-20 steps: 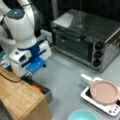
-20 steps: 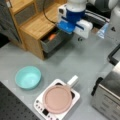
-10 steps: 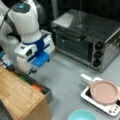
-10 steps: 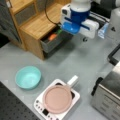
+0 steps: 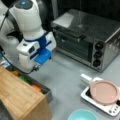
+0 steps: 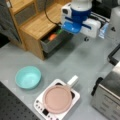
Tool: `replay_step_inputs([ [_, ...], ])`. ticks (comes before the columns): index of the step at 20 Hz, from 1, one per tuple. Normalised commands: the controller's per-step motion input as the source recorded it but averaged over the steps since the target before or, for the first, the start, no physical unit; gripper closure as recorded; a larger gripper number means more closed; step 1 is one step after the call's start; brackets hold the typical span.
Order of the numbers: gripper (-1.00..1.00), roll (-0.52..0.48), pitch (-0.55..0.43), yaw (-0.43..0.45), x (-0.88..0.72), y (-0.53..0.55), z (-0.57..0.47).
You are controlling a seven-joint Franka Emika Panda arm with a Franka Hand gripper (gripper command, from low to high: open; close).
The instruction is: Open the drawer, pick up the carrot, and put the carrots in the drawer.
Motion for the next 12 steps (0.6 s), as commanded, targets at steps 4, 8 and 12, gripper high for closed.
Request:
replay_step_inputs([
  [4, -1.0, 0.145, 0.109, -0.199, 0.23, 0.3, 0.37],
  [8, -1.0, 0.067, 0.136, -0.108, 0.24, 0.22, 0.27],
  [12, -1.0, 0.052, 0.149, -0.019, 0.25, 0.16, 0.15],
])
